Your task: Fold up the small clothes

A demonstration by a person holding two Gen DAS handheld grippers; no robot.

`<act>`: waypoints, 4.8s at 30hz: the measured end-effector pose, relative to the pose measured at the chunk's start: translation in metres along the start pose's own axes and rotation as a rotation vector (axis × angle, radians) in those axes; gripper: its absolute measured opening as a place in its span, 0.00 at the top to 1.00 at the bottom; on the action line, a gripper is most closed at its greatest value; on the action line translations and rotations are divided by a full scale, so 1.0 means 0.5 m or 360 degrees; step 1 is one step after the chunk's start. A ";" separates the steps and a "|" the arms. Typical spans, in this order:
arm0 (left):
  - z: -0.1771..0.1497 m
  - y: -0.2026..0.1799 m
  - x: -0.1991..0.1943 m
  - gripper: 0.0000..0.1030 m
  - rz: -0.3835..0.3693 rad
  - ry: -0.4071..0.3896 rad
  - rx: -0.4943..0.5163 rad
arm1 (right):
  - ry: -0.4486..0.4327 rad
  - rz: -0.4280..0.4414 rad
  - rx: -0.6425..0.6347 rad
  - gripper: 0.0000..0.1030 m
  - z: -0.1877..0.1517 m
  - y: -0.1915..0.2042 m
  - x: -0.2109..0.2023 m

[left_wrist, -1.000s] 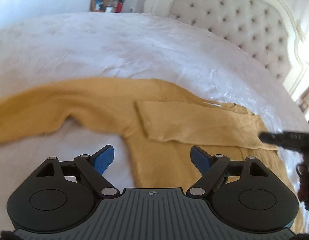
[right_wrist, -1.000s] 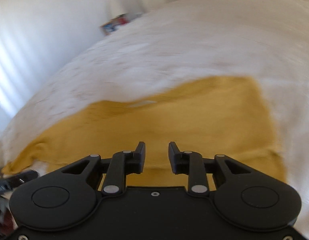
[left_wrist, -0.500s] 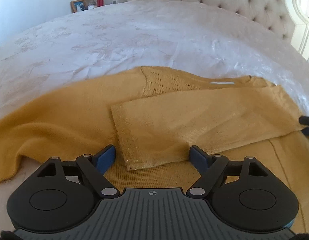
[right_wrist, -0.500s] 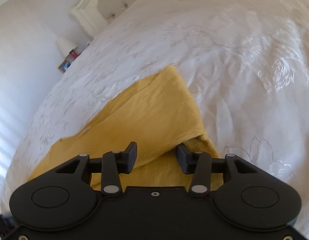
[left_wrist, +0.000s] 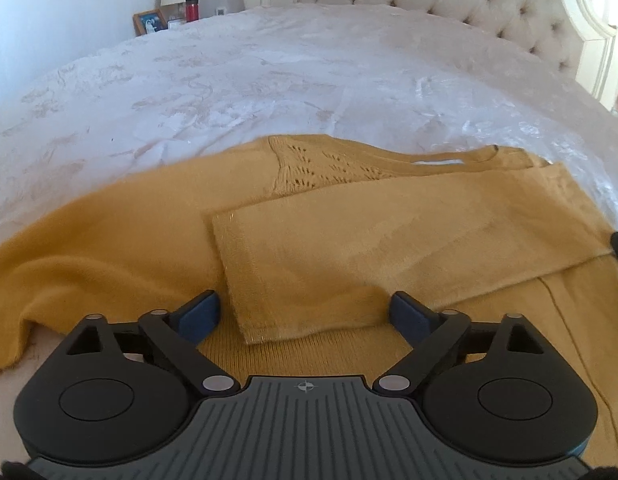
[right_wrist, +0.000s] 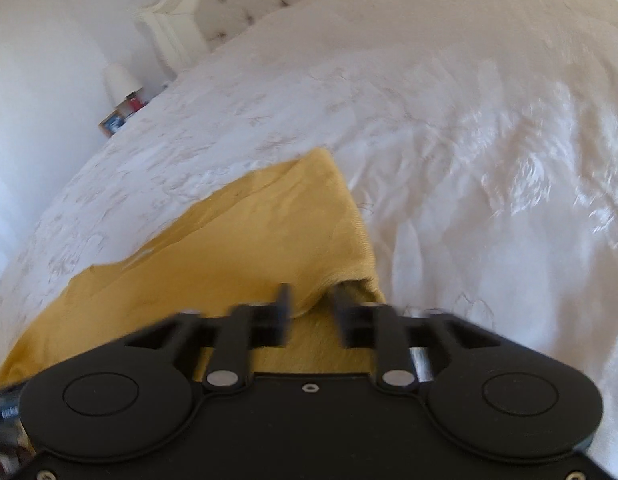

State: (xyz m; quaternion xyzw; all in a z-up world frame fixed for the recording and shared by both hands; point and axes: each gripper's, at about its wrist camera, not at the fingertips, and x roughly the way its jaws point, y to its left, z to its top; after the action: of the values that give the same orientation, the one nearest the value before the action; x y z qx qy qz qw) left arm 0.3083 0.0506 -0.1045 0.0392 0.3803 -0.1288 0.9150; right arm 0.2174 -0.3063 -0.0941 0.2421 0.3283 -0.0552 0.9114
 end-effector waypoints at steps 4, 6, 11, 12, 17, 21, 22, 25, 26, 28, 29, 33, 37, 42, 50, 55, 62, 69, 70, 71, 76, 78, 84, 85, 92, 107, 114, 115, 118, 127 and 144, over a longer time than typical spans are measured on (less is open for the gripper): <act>-0.024 -0.006 -0.041 0.08 0.0004 -0.0029 0.0003 | -0.0018 0.0052 -0.0208 0.26 -0.036 0.048 -0.051; -0.042 -0.001 -0.069 0.08 -0.0022 -0.0040 -0.0020 | -0.0004 0.0087 -0.0328 0.21 -0.062 0.080 -0.073; -0.089 0.046 -0.130 0.08 -0.0023 -0.0018 -0.0097 | 0.0037 0.0228 -0.0560 0.12 -0.133 0.163 -0.107; -0.097 0.064 -0.140 0.08 -0.0010 -0.0010 -0.0123 | 0.0045 0.0249 -0.0593 0.12 -0.146 0.177 -0.111; -0.116 0.165 -0.182 0.08 0.0140 -0.0020 -0.0260 | 0.0098 0.0334 -0.0666 0.11 -0.198 0.230 -0.111; -0.119 0.262 -0.202 0.08 0.0233 -0.0034 -0.0460 | 0.0126 0.0321 -0.0697 0.11 -0.226 0.242 -0.093; -0.118 0.282 -0.204 0.08 0.0261 -0.0035 -0.0496 | 0.0125 0.0307 -0.0714 0.10 -0.235 0.243 -0.091; -0.113 0.343 -0.207 0.08 0.0352 -0.0039 -0.0587 | 0.0114 0.0294 -0.0746 0.08 -0.252 0.242 -0.085; -0.112 0.363 -0.207 0.08 0.0379 -0.0038 -0.0613 | 0.0109 0.0300 -0.0751 0.06 -0.256 0.241 -0.086; -0.108 0.406 -0.204 0.07 0.0446 -0.0039 -0.0679 | 0.0095 0.0304 -0.0766 0.03 -0.264 0.241 -0.081; -0.106 0.425 -0.201 0.07 0.0475 -0.0038 -0.0716 | 0.0086 0.0301 -0.0778 0.02 -0.267 0.242 -0.079; -0.108 0.500 -0.177 0.04 0.0511 -0.0007 -0.0897 | 0.0068 0.0278 -0.0829 0.00 -0.277 0.252 -0.074; -0.098 0.528 -0.154 0.01 0.0519 -0.0028 -0.0951 | 0.0073 0.0292 -0.0812 0.00 -0.276 0.249 -0.072; -0.090 0.557 -0.158 0.67 0.0669 -0.0079 -0.1079 | 0.0063 0.0297 -0.0809 0.00 -0.278 0.249 -0.070; -0.003 0.525 -0.222 0.92 0.0607 -0.0252 -0.0942 | 0.0050 0.0312 -0.0792 0.00 -0.280 0.247 -0.070; 0.113 0.405 -0.266 0.92 0.0485 -0.0415 -0.0708 | 0.0042 0.0337 -0.0765 0.00 -0.277 0.241 -0.072; 0.248 0.154 -0.247 0.92 0.0181 -0.0510 -0.0382 | 0.0034 0.0388 -0.0711 0.00 -0.273 0.230 -0.073; 0.297 -0.095 -0.130 0.92 -0.0092 -0.0441 -0.0105 | 0.0028 0.0430 -0.0668 0.00 -0.269 0.222 -0.072; 0.295 -0.131 -0.109 0.92 -0.0128 -0.0417 -0.0073 | 0.0027 0.0435 -0.0661 0.00 -0.269 0.221 -0.071; 0.288 -0.158 -0.090 0.92 -0.0159 -0.0391 -0.0046 | 0.0026 0.0442 -0.0655 0.00 -0.269 0.219 -0.071; 0.241 -0.282 0.009 0.90 -0.0244 -0.0217 0.0146 | 0.0019 0.0468 -0.0625 0.00 -0.268 0.212 -0.071; 0.220 -0.313 0.033 0.86 -0.0269 -0.0168 0.0212 | 0.0016 0.0473 -0.0619 0.00 -0.269 0.211 -0.072; 0.182 -0.381 0.072 0.37 -0.0370 -0.0067 0.0429 | 0.0015 0.0486 -0.0606 0.00 -0.267 0.207 -0.075; 0.181 -0.384 0.065 0.35 -0.0376 -0.0063 0.0444 | 0.0015 0.0487 -0.0604 0.00 -0.266 0.206 -0.076; 0.205 -0.329 -0.008 0.25 -0.0333 -0.0165 0.0473 | 0.0017 0.0481 -0.0610 0.00 -0.264 0.205 -0.078; 0.090 -0.065 -0.038 0.24 -0.0020 -0.0095 0.0138 | 0.0037 0.0451 -0.0656 0.00 -0.272 0.214 -0.069; 0.013 -0.002 -0.027 0.24 0.0044 -0.0037 0.0053 | 0.0047 0.0472 -0.0637 0.00 -0.269 0.209 -0.071; 0.004 0.003 -0.024 0.24 0.0047 -0.0029 0.0063 | 0.0049 0.0469 -0.0642 0.00 -0.269 0.210 -0.071; -0.017 0.014 -0.018 0.23 0.0052 -0.0024 0.0092 | 0.0058 0.0460 -0.0657 0.00 -0.269 0.214 -0.069; -0.053 0.056 -0.006 0.10 -0.0017 -0.0072 -0.0005 | 0.0141 0.0430 -0.0799 0.36 -0.219 0.232 -0.079; -0.071 0.038 0.001 0.04 0.0023 -0.0097 0.0038 | 0.0003 0.0225 -0.0789 0.41 0.102 0.224 0.102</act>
State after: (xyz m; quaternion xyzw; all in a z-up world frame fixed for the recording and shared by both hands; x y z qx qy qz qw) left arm 0.2896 0.0747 -0.1305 0.0489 0.3504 -0.1277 0.9266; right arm 0.3152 -0.2292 -0.0466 0.0336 0.3150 0.0909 0.9441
